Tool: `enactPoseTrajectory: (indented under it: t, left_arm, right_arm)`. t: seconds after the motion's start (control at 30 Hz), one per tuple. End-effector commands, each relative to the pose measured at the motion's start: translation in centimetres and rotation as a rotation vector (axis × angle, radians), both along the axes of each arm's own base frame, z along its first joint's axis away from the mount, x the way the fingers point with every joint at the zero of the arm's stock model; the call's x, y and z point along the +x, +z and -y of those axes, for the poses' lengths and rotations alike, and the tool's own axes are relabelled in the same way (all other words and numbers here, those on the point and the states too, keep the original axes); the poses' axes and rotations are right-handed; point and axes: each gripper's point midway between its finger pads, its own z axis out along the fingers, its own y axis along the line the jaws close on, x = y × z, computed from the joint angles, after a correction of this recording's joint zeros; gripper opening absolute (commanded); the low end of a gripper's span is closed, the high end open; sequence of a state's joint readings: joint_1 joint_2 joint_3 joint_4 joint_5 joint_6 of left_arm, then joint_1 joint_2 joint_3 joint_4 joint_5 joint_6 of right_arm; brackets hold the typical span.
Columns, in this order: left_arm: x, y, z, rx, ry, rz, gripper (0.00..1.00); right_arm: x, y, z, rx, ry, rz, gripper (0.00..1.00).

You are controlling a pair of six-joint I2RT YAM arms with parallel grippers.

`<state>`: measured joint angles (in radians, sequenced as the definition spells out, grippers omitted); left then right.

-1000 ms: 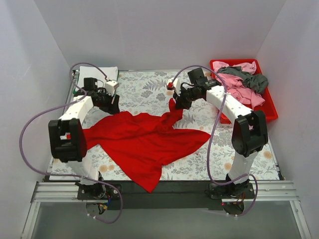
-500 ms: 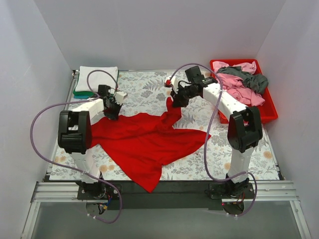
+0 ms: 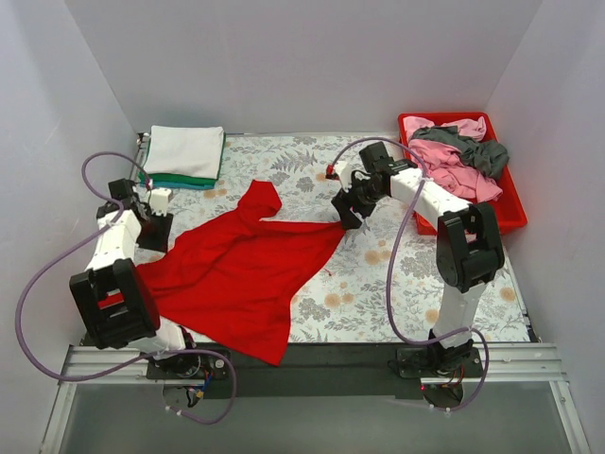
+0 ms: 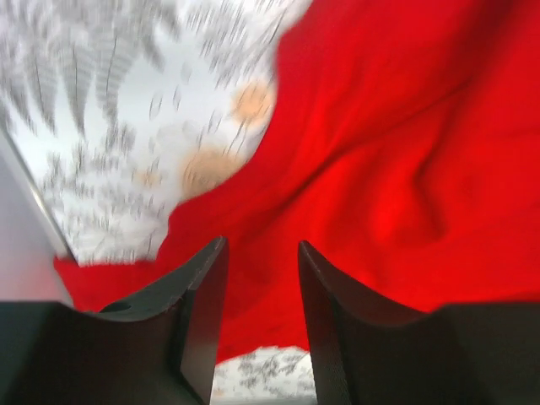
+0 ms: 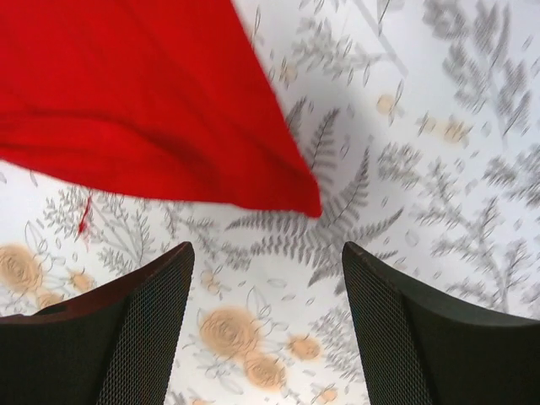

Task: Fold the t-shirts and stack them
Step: Flatten the tshirt out

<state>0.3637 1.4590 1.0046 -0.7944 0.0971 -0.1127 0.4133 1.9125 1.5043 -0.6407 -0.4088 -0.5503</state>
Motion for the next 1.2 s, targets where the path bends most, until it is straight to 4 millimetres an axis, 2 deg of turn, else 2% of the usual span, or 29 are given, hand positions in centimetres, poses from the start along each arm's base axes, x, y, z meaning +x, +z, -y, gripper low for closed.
enactPoseTrajectory:
  t: [0.0, 0.1, 0.13, 0.2, 0.27, 0.3, 0.53, 0.57, 0.63, 0.67, 0.77, 0.83, 0.9, 0.93, 0.97, 1.0, 1.03, 1.07, 1.1, 1.17]
  left_arm:
    - [5.4, 4.0, 5.3, -0.169, -0.112, 0.158, 0.40]
    - [7.6, 2.8, 8.1, -0.212, -0.138, 0.117, 0.40]
    - [8.5, 3.1, 8.4, -0.210, -0.141, 0.129, 0.40]
    - [9.3, 1.8, 9.1, -0.221, -0.150, 0.097, 0.40]
    - [10.0, 1.4, 9.2, -0.214, -0.157, 0.099, 0.40]
    - [10.0, 0.8, 9.4, -0.214, -0.165, 0.086, 0.40]
    - [10.3, -1.1, 9.3, -0.207, -0.171, 0.056, 0.41]
    - [10.2, -1.6, 9.2, -0.200, -0.172, 0.051, 0.42]
    - [9.8, -3.1, 8.9, -0.177, -0.165, 0.031, 0.42]
    - [9.5, -3.7, 8.4, -0.156, -0.158, 0.019, 0.43]
    - [8.4, -4.8, 8.5, -0.153, -0.180, -0.007, 0.43]
    - [7.1, -5.8, 8.3, -0.135, -0.187, -0.033, 0.40]
    - [6.2, -6.2, 6.5, -0.052, -0.160, -0.049, 0.26]
    - [5.5, -6.7, 5.8, -0.031, -0.146, -0.058, 0.21]
    - [5.4, -6.1, 4.9, -0.009, -0.126, -0.042, 0.16]
    - [4.8, -5.9, 3.5, -0.003, -0.084, -0.046, 0.06]
    - [4.0, -5.4, 2.1, 0.006, -0.042, -0.044, 0.00]
    - [3.5, -5.6, 2.2, 0.001, -0.042, -0.063, 0.00]
    - [2.7, -5.1, 0.9, 0.019, -0.011, -0.057, 0.00]
    - [0.2, -5.5, 0.1, 0.023, 0.012, -0.099, 0.00]
  right_arm:
    - [-1.7, 0.0, 1.4, -0.034, -0.020, -0.014, 0.77]
    - [-1.1, -1.0, 1.1, -0.034, -0.033, -0.038, 0.75]
    - [-0.1, -0.6, 0.7, -0.022, -0.046, -0.013, 0.75]
    - [0.9, -1.2, 0.4, -0.028, -0.054, -0.009, 0.75]
    - [1.9, -1.2, 0.0, -0.022, -0.054, 0.008, 0.73]
    - [2.0, -2.0, -0.1, -0.032, -0.052, -0.007, 0.72]
    - [1.3, -4.3, 0.3, -0.075, -0.009, -0.033, 0.65]
    - [1.2, -5.1, 0.5, -0.089, -0.008, -0.043, 0.57]
    - [1.4, -5.9, 0.6, -0.105, -0.002, -0.048, 0.42]
    - [1.5, -6.1, 0.6, -0.109, -0.003, -0.050, 0.25]
    - [1.0, -6.7, 1.0, -0.123, 0.011, -0.060, 0.02]
    - [-0.1, -6.4, 1.8, -0.138, 0.017, -0.064, 0.01]
    - [-1.0, -5.2, 2.7, -0.142, 0.026, -0.048, 0.01]
    - [-2.3, -5.7, 4.0, -0.156, 0.016, -0.081, 0.01]
    - [-2.8, -4.7, 4.8, -0.155, 0.013, -0.061, 0.01]
    - [-3.5, -4.6, 5.7, -0.162, 0.008, -0.070, 0.01]
    - [-4.5, -4.6, 7.4, -0.174, -0.003, -0.074, 0.01]
    - [-5.2, -5.3, 8.3, -0.186, -0.009, -0.104, 0.01]
    - [-6.0, -4.5, 9.0, -0.180, -0.009, -0.108, 0.01]
    - [-7.3, -4.0, 10.5, -0.170, -0.017, -0.122, 0.01]
